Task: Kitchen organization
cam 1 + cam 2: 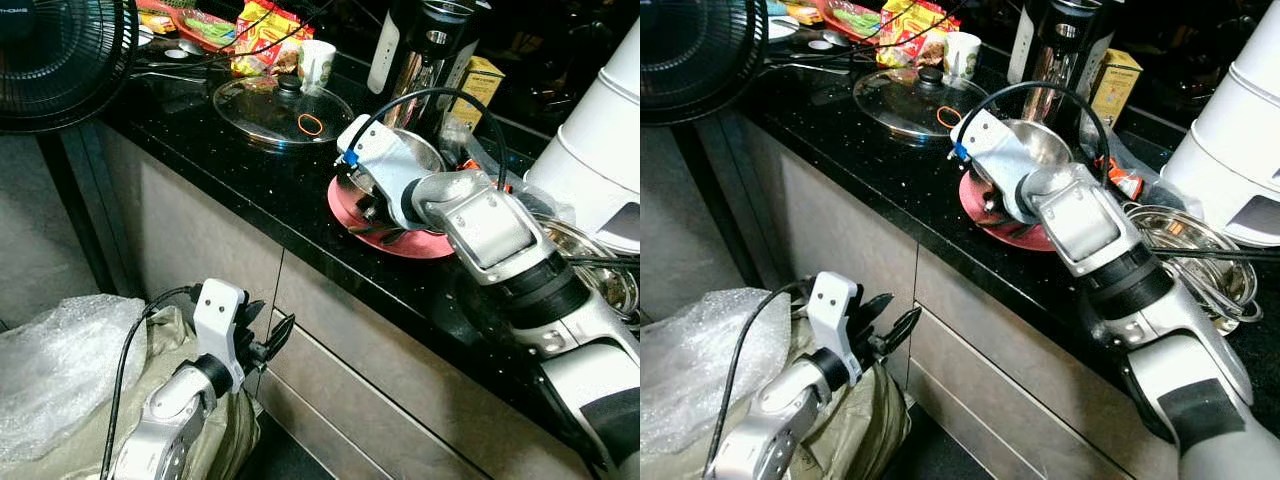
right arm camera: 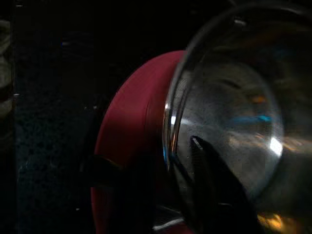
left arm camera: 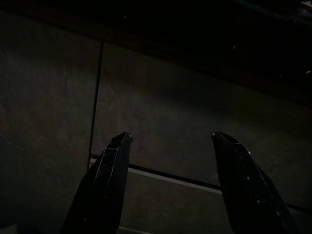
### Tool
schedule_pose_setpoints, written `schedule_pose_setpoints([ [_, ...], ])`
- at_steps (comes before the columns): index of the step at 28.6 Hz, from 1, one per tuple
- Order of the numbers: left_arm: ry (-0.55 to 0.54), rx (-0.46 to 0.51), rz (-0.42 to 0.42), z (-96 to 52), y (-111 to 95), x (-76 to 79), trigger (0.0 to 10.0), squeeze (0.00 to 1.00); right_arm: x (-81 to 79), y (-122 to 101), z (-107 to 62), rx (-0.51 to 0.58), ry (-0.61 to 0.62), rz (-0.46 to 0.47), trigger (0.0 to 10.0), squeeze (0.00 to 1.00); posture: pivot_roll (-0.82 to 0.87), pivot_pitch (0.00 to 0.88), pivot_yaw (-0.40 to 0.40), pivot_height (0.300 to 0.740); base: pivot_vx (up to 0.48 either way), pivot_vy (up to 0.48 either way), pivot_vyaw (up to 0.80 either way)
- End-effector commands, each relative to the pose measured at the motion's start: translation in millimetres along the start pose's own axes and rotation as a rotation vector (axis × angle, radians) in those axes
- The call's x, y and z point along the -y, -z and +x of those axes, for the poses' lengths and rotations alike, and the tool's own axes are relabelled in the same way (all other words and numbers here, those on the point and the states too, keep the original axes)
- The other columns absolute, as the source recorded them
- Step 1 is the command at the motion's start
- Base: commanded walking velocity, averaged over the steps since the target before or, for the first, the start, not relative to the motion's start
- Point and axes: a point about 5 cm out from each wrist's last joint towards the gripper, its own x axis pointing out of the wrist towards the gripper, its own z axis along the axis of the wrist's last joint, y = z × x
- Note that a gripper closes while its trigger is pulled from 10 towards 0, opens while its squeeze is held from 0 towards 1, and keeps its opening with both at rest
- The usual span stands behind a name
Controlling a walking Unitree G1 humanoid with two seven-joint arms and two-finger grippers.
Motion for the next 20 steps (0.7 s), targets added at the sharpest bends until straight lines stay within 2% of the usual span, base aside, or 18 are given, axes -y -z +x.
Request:
schedule_pose_setpoints([
  [1,0.006,-0.007,-0.001,0.8,2,2.6,10.0,0.0,-3.0,8,1.5,-0.038,-0.011,-0.007,0.0,0.0,0.17,0.029,-0.175,0.74,0.0,0.0,0.0],
  [8,0.007,-0.008,0.002,1.2,2,2.2,10.0,0.0,0.1,-1,-1.1,0.056,0.031,-0.066,0.0,0.0,0.18,0.026,-0.173,0.74,0.0,0.0,0.0],
  [10,0.007,-0.008,0.002,1.2,2,2.1,10.0,0.0,-0.5,-10,-4.4,0.147,0.024,-0.066,0.0,0.0,0.18,0.025,-0.172,0.74,0.0,0.0,0.0],
  [12,0.008,-0.009,0.002,1.1,3,1.9,10.0,0.0,-0.8,-22,-10.4,0.258,0.006,-0.019,0.0,0.0,0.18,0.025,-0.17,0.74,0.0,0.0,0.0],
  [13,0.008,-0.009,0.002,1.1,3,1.9,10.0,0.0,-0.8,-22,-10.4,0.258,0.006,-0.019,0.0,0.0,0.18,0.025,-0.17,0.74,0.0,0.0,0.0],
  [14,0.008,-0.009,0.002,1.2,3,1.8,10.0,0.0,-0.6,-31,-15.4,0.342,0.0,-0.007,0.0,0.0,0.18,0.023,-0.169,0.74,0.0,0.0,0.0],
  [15,0.008,-0.009,0.002,1.2,3,1.8,10.0,0.0,-0.6,-31,-15.4,0.342,0.0,-0.007,0.0,0.0,0.18,0.023,-0.169,0.74,0.0,0.0,0.0],
  [17,0.009,-0.01,0.002,1.3,3,1.8,10.0,0.0,3.6,-50,-30.8,0.543,0.013,0.027,0.0,0.0,0.18,0.023,-0.169,0.74,0.0,0.0,0.0],
  [20,0.01,-0.007,0.003,1.7,2,2.2,10.0,0.0,15.8,-65,-56.3,0.791,0.029,0.198,0.0,0.0,0.18,0.022,-0.171,0.74,0.0,0.0,0.0],
])
